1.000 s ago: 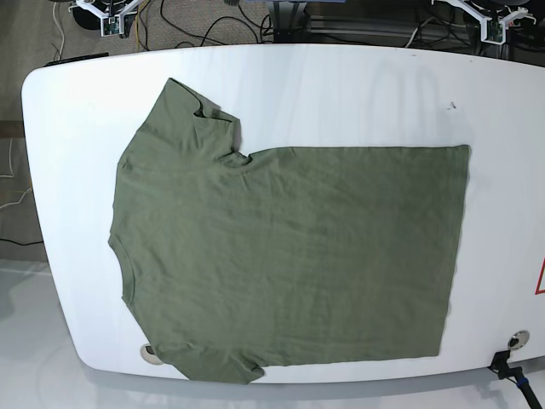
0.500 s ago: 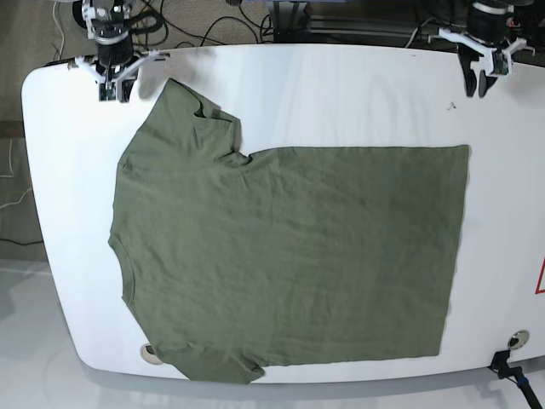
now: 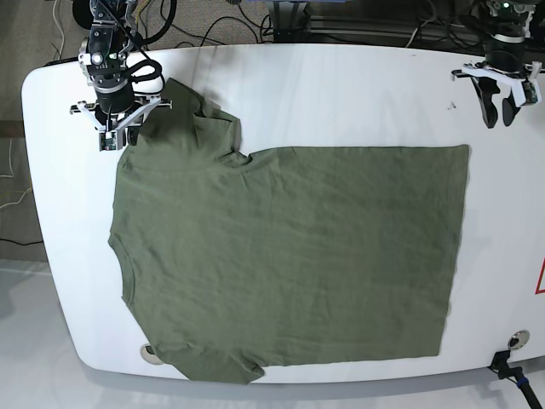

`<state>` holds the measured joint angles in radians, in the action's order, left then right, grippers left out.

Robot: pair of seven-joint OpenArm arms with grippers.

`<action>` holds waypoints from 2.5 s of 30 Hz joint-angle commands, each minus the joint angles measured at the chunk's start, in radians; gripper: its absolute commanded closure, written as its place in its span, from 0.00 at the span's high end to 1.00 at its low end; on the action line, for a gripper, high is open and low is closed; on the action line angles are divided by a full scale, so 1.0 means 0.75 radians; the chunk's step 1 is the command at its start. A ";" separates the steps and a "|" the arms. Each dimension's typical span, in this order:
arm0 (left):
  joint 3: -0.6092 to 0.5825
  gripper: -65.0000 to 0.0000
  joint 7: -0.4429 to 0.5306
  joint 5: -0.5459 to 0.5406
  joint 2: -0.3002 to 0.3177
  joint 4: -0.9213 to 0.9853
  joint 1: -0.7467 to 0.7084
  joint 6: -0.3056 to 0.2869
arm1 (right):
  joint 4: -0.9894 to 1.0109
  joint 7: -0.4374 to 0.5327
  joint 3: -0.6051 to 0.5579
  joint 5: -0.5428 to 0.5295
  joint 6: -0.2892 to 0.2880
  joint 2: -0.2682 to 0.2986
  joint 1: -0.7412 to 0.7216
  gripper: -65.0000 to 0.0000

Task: Fold the T-shirt properly
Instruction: 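Lower both grippers toward the shirt edge nearest the arms, then position right gripper at the shoulder, left gripper at the body corner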

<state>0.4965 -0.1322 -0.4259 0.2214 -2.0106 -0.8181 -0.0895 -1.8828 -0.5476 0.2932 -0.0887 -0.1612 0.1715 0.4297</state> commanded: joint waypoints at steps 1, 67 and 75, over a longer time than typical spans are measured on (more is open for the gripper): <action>0.002 0.30 0.026 -0.005 0.013 -0.021 0.007 -0.004 | -0.020 0.015 0.007 -0.008 -0.003 0.012 -0.003 0.14; 0.162 0.33 -0.414 -0.237 -0.102 0.265 0.601 -0.291 | -0.155 -0.208 0.270 -0.393 -0.226 0.060 -0.008 0.27; 0.360 0.60 -0.648 -0.229 -0.120 0.293 0.617 -0.298 | -0.138 -0.265 0.270 -0.451 -0.258 0.059 -0.001 0.26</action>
<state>0.7433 -0.6262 -0.5777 0.1184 -1.7844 -0.3634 -0.3046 -1.9770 -0.7635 0.4873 -0.4152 -0.3458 0.2031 0.4278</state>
